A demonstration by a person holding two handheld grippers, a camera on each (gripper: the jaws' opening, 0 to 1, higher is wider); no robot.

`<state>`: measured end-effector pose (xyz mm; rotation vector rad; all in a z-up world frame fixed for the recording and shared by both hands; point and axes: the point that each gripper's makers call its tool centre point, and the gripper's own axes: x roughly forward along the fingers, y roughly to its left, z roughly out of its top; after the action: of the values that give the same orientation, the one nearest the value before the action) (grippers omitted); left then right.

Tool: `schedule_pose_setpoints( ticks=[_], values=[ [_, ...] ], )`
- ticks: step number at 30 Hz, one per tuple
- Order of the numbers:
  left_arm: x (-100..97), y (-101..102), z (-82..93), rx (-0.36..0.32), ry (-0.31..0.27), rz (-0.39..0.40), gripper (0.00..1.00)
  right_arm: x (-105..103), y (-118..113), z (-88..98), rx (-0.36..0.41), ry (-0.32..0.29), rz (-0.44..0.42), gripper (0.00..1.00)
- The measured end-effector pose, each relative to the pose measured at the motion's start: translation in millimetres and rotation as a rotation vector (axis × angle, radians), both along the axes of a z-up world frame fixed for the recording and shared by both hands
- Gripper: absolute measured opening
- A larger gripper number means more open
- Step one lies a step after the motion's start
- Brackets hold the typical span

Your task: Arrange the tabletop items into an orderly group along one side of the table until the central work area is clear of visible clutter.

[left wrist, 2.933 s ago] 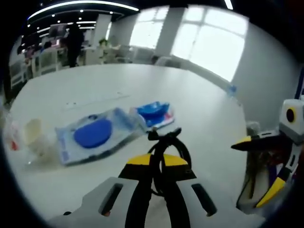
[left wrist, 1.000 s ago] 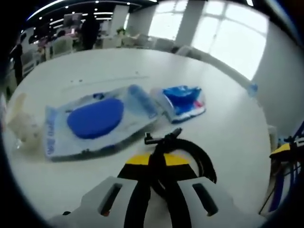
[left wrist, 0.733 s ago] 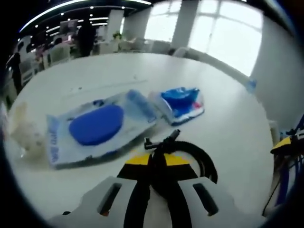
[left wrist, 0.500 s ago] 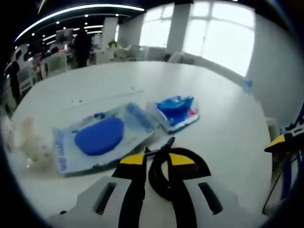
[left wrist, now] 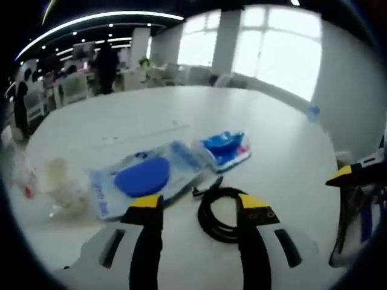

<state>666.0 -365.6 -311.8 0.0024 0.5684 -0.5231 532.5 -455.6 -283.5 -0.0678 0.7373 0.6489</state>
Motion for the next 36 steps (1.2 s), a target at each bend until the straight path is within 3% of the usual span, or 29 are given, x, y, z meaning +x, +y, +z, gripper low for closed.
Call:
schedule_pose_setpoints(
  ticks=[10, 14, 19, 27, 36],
  values=[
    [-19.0, 23, 12.6, 0.001, -0.005, 0.001, 0.66, -6, 6, 3.6, 0.007, 0.007, 0.016, 0.99],
    [-31.7, 34, 20.6, -0.006, -0.008, 0.010, 0.71, -8, 6, 4.2, -0.002, 0.003, 0.018, 0.99],
    [-45.5, 42, 36.3, 0.006, -0.051, 0.006, 0.81, -11, 5, 6.1, -0.011, 0.000, 0.016, 1.00],
    [-74.1, 58, 49.9, 0.002, -0.052, 0.000, 0.96, -19, 6, 14.8, -0.021, -0.016, 0.031, 1.00],
    [-107.2, 84, 54.9, 0.040, -0.033, 0.018, 0.99, -34, 7, 24.3, -0.028, -0.039, 0.051, 1.00]
  ],
)
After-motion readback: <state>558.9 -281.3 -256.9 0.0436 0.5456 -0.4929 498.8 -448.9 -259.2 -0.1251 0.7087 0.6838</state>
